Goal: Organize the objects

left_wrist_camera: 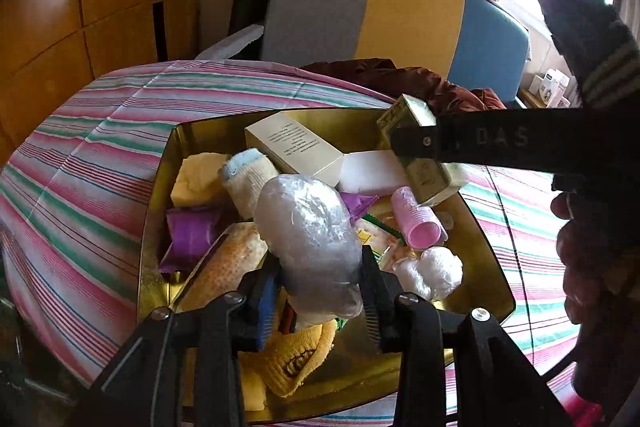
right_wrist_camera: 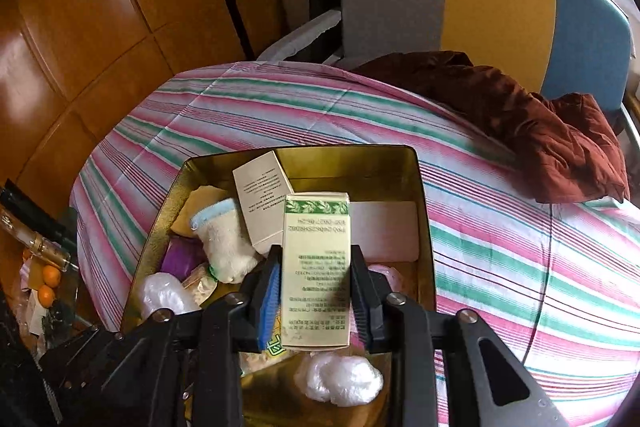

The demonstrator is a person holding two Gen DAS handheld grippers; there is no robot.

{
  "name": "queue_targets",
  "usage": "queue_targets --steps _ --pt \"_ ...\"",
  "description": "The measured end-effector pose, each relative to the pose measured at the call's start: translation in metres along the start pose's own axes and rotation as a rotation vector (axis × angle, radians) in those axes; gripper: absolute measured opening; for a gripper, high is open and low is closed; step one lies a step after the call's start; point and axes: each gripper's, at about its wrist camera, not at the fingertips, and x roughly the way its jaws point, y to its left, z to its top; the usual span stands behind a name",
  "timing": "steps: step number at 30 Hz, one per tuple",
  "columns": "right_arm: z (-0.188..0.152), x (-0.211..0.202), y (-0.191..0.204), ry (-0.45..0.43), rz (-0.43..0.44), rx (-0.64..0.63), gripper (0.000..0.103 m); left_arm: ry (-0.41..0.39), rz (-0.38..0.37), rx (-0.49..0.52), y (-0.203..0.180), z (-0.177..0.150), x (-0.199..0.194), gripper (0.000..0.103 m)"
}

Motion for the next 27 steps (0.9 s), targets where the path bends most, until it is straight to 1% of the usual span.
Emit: queue_targets --steps 2,3,8,10,14,17,18,20,22,24,27 --pt "0.0 0.003 0.0 0.001 -0.001 0.001 0.042 -0.007 0.008 -0.003 0.001 0.0 -0.002 0.049" --pt "0.0 0.003 -0.001 0.0 0.003 0.006 0.043 -0.007 0.016 -0.004 0.001 0.0 -0.002 0.051" --pt "-0.006 -0.002 -0.003 -0.014 0.017 0.032 0.044 -0.023 0.044 -0.007 0.003 0.0 -0.007 0.064" --pt "-0.012 -0.006 -0.002 -0.019 0.009 0.039 0.044 -0.03 0.051 -0.006 0.004 0.0 -0.011 0.068" --pt "-0.028 -0.017 -0.002 -0.04 -0.028 0.056 0.045 -0.055 0.081 -0.004 0.006 -0.001 -0.02 0.074" --pt "-0.039 -0.029 -0.004 -0.069 -0.072 0.07 0.046 -0.072 0.091 -0.01 0.008 -0.002 -0.027 0.082" --pt "-0.044 -0.033 -0.005 -0.079 -0.084 0.073 0.048 -0.076 0.093 -0.011 0.009 -0.002 -0.03 0.084" --pt "-0.054 -0.042 -0.004 -0.105 -0.124 0.065 0.049 -0.09 0.099 -0.011 0.01 -0.004 -0.038 0.097" --pt "-0.067 -0.052 -0.003 -0.136 -0.168 0.061 0.05 -0.116 0.1 -0.015 0.011 -0.006 -0.049 0.103" --pt "-0.078 -0.06 -0.005 -0.153 -0.194 0.071 0.055 -0.147 0.097 -0.016 0.011 -0.01 -0.06 0.103" --pt "-0.098 -0.066 -0.004 -0.159 -0.213 0.087 0.056 -0.166 0.134 -0.019 0.01 -0.014 -0.071 0.103"
